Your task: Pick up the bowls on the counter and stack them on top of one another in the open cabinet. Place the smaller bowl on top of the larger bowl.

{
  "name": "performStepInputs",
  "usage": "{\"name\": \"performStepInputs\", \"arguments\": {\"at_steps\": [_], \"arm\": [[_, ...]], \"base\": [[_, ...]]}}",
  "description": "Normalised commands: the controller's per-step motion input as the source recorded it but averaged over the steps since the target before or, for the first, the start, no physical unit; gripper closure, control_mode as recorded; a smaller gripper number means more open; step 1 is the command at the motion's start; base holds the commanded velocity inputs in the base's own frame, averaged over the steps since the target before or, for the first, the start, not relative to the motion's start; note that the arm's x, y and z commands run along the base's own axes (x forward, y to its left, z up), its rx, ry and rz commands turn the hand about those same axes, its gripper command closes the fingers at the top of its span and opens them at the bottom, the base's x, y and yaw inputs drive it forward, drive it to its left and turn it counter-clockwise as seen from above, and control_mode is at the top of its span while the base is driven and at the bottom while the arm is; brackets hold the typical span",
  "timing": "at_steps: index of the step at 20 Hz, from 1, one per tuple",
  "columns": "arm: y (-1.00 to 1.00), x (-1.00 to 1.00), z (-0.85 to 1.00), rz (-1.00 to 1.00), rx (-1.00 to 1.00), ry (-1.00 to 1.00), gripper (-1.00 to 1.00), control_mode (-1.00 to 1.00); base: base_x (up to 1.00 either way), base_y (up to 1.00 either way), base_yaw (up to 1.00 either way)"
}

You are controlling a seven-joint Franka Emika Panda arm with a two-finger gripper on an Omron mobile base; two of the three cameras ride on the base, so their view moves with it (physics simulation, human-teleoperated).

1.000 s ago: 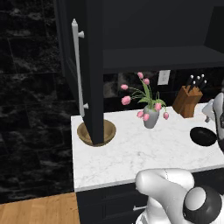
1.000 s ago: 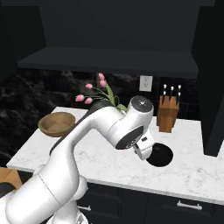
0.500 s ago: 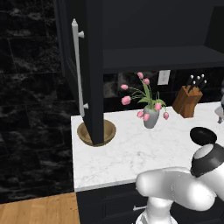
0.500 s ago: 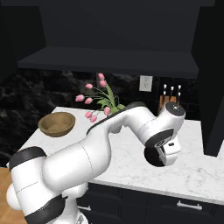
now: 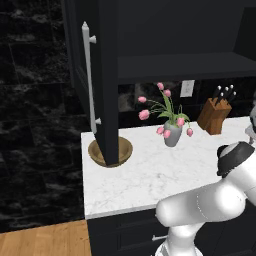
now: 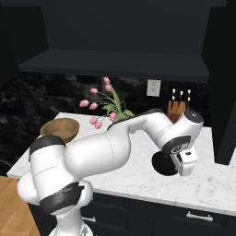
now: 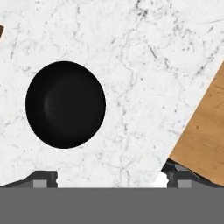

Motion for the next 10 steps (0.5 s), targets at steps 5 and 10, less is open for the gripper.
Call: {"name": "performStepInputs", "arguments": {"at_steps": [5, 10], "arm": [[0.00, 0.12, -0.67, 0.01, 0.00, -0.05, -1.00, -1.00], [0.00, 0.18, -0.42, 0.00, -0.03, -0.05, -1.00, -1.00]], "base": [[0.00, 0.00, 0.00], [0.00, 0.00, 0.00]]}}
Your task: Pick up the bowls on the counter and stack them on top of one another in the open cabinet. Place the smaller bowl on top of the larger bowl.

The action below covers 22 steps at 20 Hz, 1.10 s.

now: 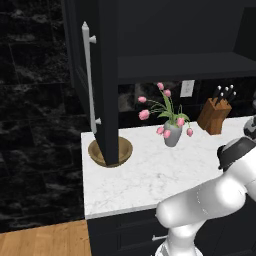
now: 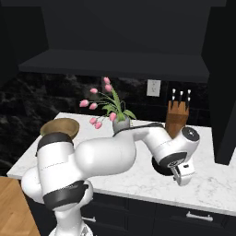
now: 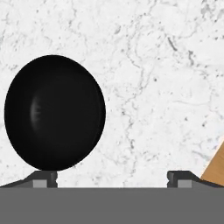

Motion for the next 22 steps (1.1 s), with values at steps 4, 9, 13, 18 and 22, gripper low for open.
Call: {"name": "performStepInputs", "arguments": {"at_steps": [4, 9, 13, 18, 22], "arm": [[0.00, 0.26, -0.34, 0.00, 0.00, 0.00, -1.00, -1.00], [0.00, 0.18, -0.21, 0.00, 0.00, 0.00, -1.00, -1.00], [0.00, 0.24, -0.22, 0.00, 0.00, 0.00, -1.00, -1.00], [-0.02, 0.20, -0.21, 0.00, 0.00, 0.00, -1.00, -1.00], [-0.11, 0.14, -0.16, 0.00, 0.01, 0.00, -1.00, -1.00]], "base": [[0.00, 0.00, 0.00], [0.00, 0.00, 0.00], [0.00, 0.00, 0.00], [0.00, 0.00, 0.00], [0.00, 0.00, 0.00]]}}
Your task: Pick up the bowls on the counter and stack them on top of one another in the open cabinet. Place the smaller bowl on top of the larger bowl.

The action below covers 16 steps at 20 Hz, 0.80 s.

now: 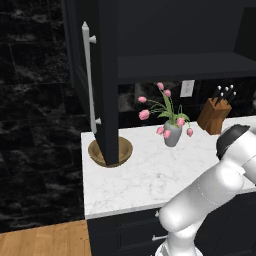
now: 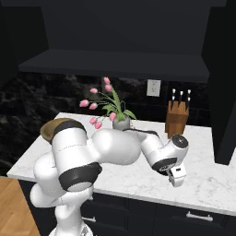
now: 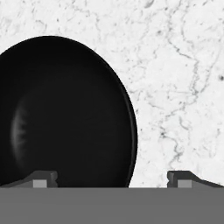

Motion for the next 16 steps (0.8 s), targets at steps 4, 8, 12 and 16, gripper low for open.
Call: {"name": "performStepInputs", "arguments": {"at_steps": [4, 8, 12, 16], "arm": [[-0.16, 0.01, -0.08, 0.00, 0.06, 0.00, -1.00, -1.00], [-0.09, 0.02, -0.11, 0.00, 0.06, 0.00, -1.00, -1.00], [0.00, 0.00, 0.00, 0.00, 0.00, 0.00, 1.00, -1.00], [0.00, 0.00, 0.00, 0.00, 0.00, 0.00, 1.00, -1.00]], "base": [[0.00, 0.00, 0.00], [0.00, 0.00, 0.00], [0.00, 0.00, 0.00], [0.00, 0.00, 0.00]]}}
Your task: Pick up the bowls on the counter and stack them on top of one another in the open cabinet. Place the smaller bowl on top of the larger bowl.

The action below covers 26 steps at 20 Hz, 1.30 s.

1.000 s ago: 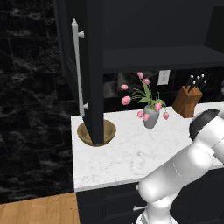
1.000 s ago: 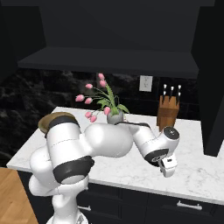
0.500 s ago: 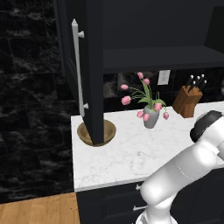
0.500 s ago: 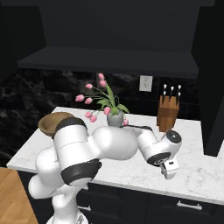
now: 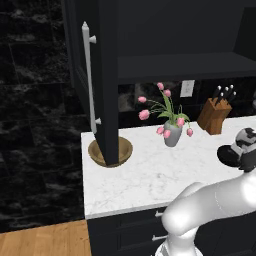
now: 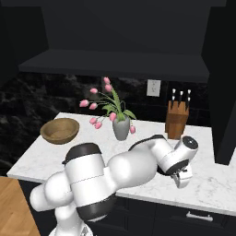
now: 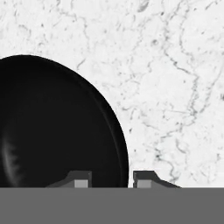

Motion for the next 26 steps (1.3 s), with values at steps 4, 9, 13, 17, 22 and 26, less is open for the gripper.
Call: {"name": "performStepInputs", "arguments": {"at_steps": [4, 9, 13, 17, 22, 26], "arm": [[0.00, 0.00, 0.00, 0.00, 0.00, 0.00, 1.00, -1.00], [0.46, -0.01, 0.26, 0.00, -0.02, -0.04, 1.00, -1.00], [0.97, -0.13, 0.91, 0.00, -0.05, -0.12, 1.00, -1.00], [1.00, -0.18, 0.81, 0.03, -0.03, -0.14, 1.00, -1.00], [1.00, 0.00, 0.67, 0.05, 0.00, -0.10, 1.00, -1.00], [1.00, 0.00, 0.67, 0.05, 0.00, -0.06, 1.00, -1.00]], "base": [[0.00, 0.00, 0.00], [0.00, 0.00, 0.00], [0.00, 0.00, 0.00], [0.00, 0.00, 0.00], [0.00, 0.00, 0.00], [0.00, 0.00, 0.00]]}}
